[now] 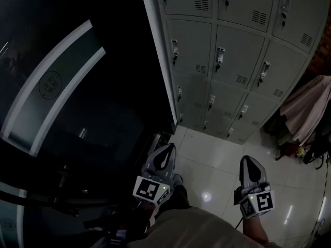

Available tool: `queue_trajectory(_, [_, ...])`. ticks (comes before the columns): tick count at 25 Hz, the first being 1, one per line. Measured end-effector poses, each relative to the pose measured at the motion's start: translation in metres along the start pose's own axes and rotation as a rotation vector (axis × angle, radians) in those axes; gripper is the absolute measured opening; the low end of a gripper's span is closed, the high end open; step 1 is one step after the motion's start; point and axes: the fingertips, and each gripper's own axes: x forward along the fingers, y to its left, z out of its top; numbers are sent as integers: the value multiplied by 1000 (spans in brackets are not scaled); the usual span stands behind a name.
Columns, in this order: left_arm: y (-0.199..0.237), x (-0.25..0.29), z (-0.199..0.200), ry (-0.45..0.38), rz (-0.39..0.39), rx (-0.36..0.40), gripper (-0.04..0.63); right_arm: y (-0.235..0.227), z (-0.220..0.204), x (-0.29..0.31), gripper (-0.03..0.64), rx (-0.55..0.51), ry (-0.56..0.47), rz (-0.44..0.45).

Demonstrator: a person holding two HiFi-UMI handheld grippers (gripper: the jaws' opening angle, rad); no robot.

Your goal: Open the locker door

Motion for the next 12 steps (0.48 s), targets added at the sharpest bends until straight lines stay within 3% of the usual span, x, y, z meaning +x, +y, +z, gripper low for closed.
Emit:
queue_trajectory(6, [117,50,-34,22,29,-22,6,-2,-34,150,2,27,-11,63])
queue_trajectory(12, [210,78,-50,41,83,-22,20,8,-51,258,2,12,0,104])
